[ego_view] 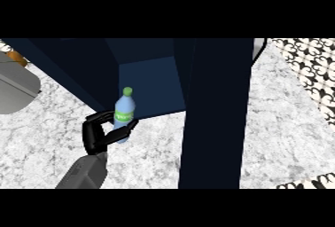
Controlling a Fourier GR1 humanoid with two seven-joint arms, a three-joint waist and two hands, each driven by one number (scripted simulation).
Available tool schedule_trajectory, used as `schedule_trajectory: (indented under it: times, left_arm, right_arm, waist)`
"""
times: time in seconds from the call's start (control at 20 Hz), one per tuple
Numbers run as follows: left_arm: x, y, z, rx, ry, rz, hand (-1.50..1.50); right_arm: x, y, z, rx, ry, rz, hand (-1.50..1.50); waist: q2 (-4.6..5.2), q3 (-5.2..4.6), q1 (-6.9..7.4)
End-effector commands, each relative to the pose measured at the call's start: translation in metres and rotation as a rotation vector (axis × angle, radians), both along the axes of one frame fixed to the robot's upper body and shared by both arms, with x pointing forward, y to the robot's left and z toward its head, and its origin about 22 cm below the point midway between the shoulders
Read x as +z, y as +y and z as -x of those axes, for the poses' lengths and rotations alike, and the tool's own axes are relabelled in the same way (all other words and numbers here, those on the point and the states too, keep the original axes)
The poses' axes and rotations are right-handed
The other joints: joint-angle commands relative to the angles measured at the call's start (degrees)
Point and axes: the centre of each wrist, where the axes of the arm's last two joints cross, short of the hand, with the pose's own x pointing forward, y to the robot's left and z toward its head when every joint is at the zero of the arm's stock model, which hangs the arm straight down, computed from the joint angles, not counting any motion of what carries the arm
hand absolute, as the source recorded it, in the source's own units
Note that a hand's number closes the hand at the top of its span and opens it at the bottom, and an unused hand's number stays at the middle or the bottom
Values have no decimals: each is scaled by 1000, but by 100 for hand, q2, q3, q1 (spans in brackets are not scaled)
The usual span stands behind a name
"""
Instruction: Pick up the bottled water, place it into the cabinet and close the cabinet
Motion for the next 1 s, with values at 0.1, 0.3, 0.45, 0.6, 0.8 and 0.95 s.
schedule_trajectory:
  times: [0.1,0.3,0.45,0.6,0.8,0.95]
  left_arm:
    - [63,-45,-70,-98,-61,30,-150]
    - [67,-44,-71,-131,-84,-31,-150]
    - [72,-45,-72,-154,-95,-27,-150]
    - [70,-45,-68,-238,-123,-138,-150]
    - [78,-53,-68,-260,-162,-91,150]
    - [94,-70,-76,-303,-195,-78,150]
  right_arm:
    - [2,0,-1,23,-14,7,-150]
    - [6,0,-7,32,-20,13,-150]
    - [3,-1,-7,47,-3,17,-150]
    - [2,1,-11,49,-9,-3,-150]
    - [4,-2,-11,46,-24,-1,-150]
    - [4,-2,-8,30,-3,20,-150]
  waist:
    - [124,-106,-326]
    - [134,-107,-292]
    - [116,-107,-335]
    - [132,-96,-326]
    - [75,-107,-295]
    - [24,-109,-171]
